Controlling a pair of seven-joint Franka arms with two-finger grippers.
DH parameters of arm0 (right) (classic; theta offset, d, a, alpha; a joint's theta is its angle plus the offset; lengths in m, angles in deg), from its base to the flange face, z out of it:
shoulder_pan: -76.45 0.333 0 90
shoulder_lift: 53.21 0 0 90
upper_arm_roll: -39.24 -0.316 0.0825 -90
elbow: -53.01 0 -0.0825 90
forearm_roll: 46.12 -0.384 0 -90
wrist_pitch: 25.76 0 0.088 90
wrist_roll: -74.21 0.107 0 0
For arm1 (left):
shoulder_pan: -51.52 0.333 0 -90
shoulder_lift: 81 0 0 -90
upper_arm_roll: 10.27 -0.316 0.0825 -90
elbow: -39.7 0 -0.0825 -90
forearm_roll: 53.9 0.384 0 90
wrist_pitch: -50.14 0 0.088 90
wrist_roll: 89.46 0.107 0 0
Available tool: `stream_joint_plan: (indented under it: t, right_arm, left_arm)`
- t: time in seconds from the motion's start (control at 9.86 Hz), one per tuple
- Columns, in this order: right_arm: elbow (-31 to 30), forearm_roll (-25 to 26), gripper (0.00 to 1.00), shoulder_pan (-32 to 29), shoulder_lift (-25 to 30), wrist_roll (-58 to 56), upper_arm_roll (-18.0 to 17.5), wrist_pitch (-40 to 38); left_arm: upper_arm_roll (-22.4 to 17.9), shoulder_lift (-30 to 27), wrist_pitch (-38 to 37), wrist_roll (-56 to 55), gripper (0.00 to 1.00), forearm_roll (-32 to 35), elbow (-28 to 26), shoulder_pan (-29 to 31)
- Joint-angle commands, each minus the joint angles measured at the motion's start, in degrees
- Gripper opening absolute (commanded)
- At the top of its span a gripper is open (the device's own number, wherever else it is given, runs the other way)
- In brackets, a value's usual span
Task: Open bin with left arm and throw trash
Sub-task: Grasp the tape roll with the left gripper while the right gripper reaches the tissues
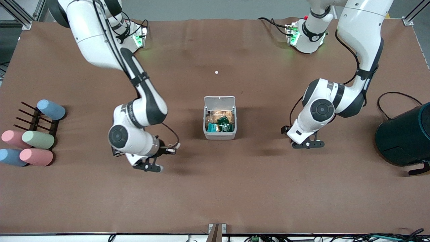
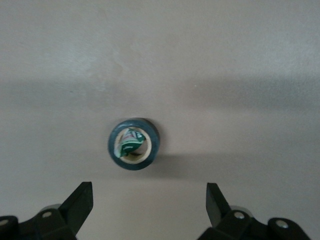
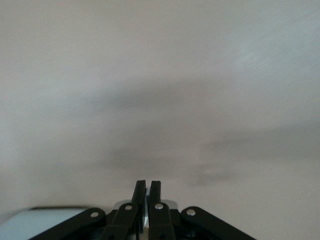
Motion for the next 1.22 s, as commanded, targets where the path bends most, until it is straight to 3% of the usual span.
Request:
stream_joint_plan:
  t: [0.0, 0.3, 0.51, 0.61, 0.71, 0.81, 0.91, 1.12]
  right_arm:
    - [-1.43, -0.62, 0.0, 3.28, 2.99, 4.82, -0.69, -0.72]
    - [-0.47, -0.09, 0.0, 9.97, 4.23, 14.64, -0.6, -0.01]
    - [-0.28, 0.18, 0.01, 12.71, 4.14, 15.03, -0.16, 2.25]
    - [-0.28, 0.18, 0.08, 13.84, 4.14, 15.03, -0.25, 2.88]
    - [-0.28, 0.18, 0.54, 14.11, 4.05, 15.11, -0.25, 2.97]
    - [-0.28, 0.18, 0.78, 13.94, 4.05, 15.11, -0.25, 2.97]
    - [-0.28, 0.26, 0.92, 13.42, 4.14, 14.59, -0.16, 2.89]
    - [-0.37, 0.35, 0.94, 13.33, 4.14, 14.41, 0.1, 2.8]
  left_arm:
    - [0.3, -0.96, 6.5, 0.02, 1.0, 6.02, -4.22, 2.45]
    - [0.48, 1.32, 12.49, -0.41, 1.0, 9.66, -5.9, 5.11]
    - [0.66, 1.69, 12.85, -1.03, 1.0, 9.48, -5.37, 5.2]
    - [0.75, 1.77, 12.85, -0.95, 1.0, 9.22, -5.37, 5.2]
    - [0.83, 1.77, 12.85, -0.95, 1.0, 9.13, -5.11, 5.2]
    - [0.83, 1.86, 12.85, -0.77, 1.0, 9.13, -4.76, 5.2]
    - [0.83, 2.56, 13.28, -0.6, 1.0, 9.13, -4.41, 5.55]
    - [1.01, 4.67, 13.82, -1.21, 1.0, 8.7, -2.3, 5.81]
